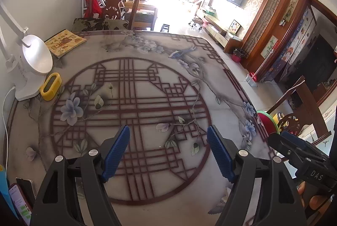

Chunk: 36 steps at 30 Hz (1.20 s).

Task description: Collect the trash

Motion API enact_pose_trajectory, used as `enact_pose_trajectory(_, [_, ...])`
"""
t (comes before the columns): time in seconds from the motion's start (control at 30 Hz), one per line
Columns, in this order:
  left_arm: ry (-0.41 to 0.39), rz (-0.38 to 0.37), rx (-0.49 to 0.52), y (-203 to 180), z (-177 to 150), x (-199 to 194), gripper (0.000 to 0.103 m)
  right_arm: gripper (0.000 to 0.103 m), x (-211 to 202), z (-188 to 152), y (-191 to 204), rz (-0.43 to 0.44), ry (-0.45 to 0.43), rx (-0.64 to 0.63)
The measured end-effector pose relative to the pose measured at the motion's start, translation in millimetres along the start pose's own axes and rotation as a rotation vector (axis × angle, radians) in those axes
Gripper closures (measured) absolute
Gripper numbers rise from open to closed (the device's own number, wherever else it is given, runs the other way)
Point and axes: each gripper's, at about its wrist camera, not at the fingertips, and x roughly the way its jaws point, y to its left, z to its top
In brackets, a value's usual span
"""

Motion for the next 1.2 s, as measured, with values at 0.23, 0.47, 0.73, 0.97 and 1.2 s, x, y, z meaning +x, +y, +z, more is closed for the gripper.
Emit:
enact_pose_trajectory(0.23, [-0.047, 0.014, 0.010, 2, 5, -14, 0.024, 0.015, -8, -1, 10, -0.008, -0.019, -0.014])
enact_pose_trajectory(0.47, [-0.091, -0.015, 0.035, -8, 12, -25, 0.020, 0.013, -14, 3, 12, -0.020, -0.039, -0.021])
enact_pose_trajectory(0.73, [-0.105, -0.004, 0.050, -11, 13, -25, 0.014, 0.012, -12, 8, 10, -0.026, -0.041, -0.018])
enact_pose_trajectory(0.97, [-0.080, 0.017, 0.040, -8, 14, -13, 0.014, 0.012, -9, 11, 8, -0.035, -0.047, -0.017])
enact_pose_trajectory(1.2, [-0.172, 0.082, 0.039, -9, 25, -27, 0.008, 0.004, -27, 22, 13, -0.042, -0.154, -0.053])
